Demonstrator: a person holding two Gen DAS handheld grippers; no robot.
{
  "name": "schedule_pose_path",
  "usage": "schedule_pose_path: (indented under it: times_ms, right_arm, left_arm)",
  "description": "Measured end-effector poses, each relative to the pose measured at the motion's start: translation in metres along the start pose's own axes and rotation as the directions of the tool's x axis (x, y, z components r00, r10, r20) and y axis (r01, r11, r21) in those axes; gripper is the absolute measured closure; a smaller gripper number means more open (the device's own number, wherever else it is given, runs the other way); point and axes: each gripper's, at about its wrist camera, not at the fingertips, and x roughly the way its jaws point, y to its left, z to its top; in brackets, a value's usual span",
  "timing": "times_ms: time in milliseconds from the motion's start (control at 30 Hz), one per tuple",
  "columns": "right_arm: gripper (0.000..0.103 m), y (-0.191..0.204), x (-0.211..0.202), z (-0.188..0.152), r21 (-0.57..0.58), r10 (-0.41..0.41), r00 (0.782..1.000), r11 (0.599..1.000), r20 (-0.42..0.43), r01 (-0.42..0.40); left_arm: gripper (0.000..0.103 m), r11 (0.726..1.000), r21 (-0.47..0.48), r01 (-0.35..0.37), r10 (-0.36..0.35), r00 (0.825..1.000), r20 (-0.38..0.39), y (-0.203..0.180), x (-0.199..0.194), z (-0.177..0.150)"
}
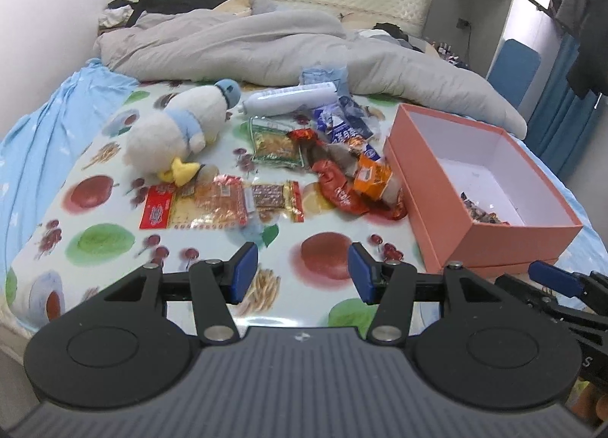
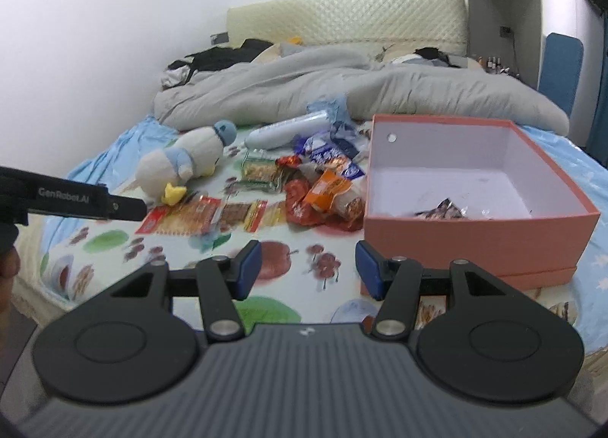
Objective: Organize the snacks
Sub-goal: 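Withdraw the left gripper from the box back toward the snack pile, then lower the right gripper onto the red wrapper and close it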
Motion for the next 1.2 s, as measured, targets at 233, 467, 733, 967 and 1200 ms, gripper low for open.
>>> schedule_pose_path:
  times_ms: [233,467,733,967,1200]
  right_arm:
    - [0.046,0.020,0.010,0.000,-0.076,0.053,0.998,0.996,-0.035,-0.056]
    - [0.046,0.039,0.032,0.004,-0.131,0.013,0.998,0.991,-0.055,-0.020]
    - [0.046,0.059,0.066,0.001,-0.242,0.033,0.998,0.969,-0.059,-0.046]
    - [0.047,0.061,0.114,0.010,-0.299,-0.010,0.998,0.954,-0.063,-0.010]
    - [0.047,0.047,0.163,0.014,-0.240,-0.017,0.996,0.971,-0.091,-0.005]
  left_arm:
    - [0.045,0.999,-0.027,0.017,-0.017,1.000,0.014,0.006,0.005,-0.005]
    - [0.045,0.998,-0.043,0.037,-0.037,0.999,-0.014,0.023,0.034,-0.002]
    - [0.045,0.993,-0.111,0.033,-0.032,0.999,0.009,0.047,0.075,0.003]
    - [0.046,0.991,-0.125,0.050,-0.051,0.999,-0.005,0.056,0.126,0.014]
    - [0.046,0.994,-0.076,0.073,-0.076,0.996,-0.037,0.055,0.175,0.028]
